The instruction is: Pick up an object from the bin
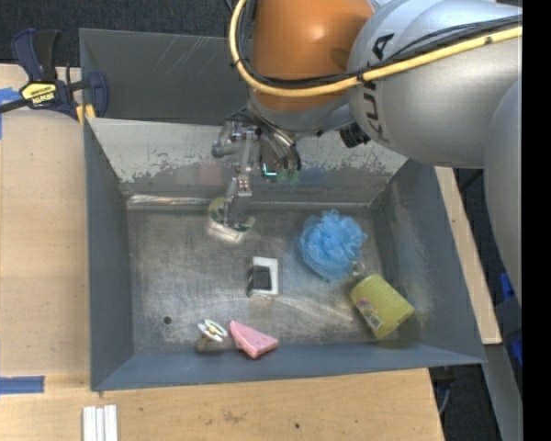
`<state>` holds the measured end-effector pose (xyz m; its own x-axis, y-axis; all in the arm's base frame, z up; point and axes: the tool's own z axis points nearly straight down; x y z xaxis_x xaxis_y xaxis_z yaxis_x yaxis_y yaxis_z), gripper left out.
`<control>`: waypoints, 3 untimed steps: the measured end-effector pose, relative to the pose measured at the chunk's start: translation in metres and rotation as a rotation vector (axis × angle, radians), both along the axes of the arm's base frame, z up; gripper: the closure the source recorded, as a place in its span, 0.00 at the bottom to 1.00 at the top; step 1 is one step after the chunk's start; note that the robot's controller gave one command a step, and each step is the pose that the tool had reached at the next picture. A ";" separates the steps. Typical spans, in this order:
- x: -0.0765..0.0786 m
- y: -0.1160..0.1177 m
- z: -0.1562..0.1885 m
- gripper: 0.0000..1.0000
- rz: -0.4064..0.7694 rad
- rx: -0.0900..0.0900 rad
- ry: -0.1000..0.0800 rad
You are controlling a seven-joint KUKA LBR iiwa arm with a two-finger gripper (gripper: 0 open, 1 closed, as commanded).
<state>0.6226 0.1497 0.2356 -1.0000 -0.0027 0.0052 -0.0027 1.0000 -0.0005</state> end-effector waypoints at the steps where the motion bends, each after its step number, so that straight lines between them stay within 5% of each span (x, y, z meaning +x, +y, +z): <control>1: 0.001 0.000 0.005 0.00 -0.002 0.002 -0.009; 2: -0.003 0.023 -0.124 1.00 0.042 0.002 -0.007; 3: -0.003 0.023 -0.124 1.00 0.041 0.002 -0.008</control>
Offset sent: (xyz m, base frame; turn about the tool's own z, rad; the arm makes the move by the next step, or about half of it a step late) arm -0.0036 0.0237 -0.1245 -0.0419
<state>0.6200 0.1727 0.1118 -0.9990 -0.0438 -0.0029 -0.0438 0.9990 0.0011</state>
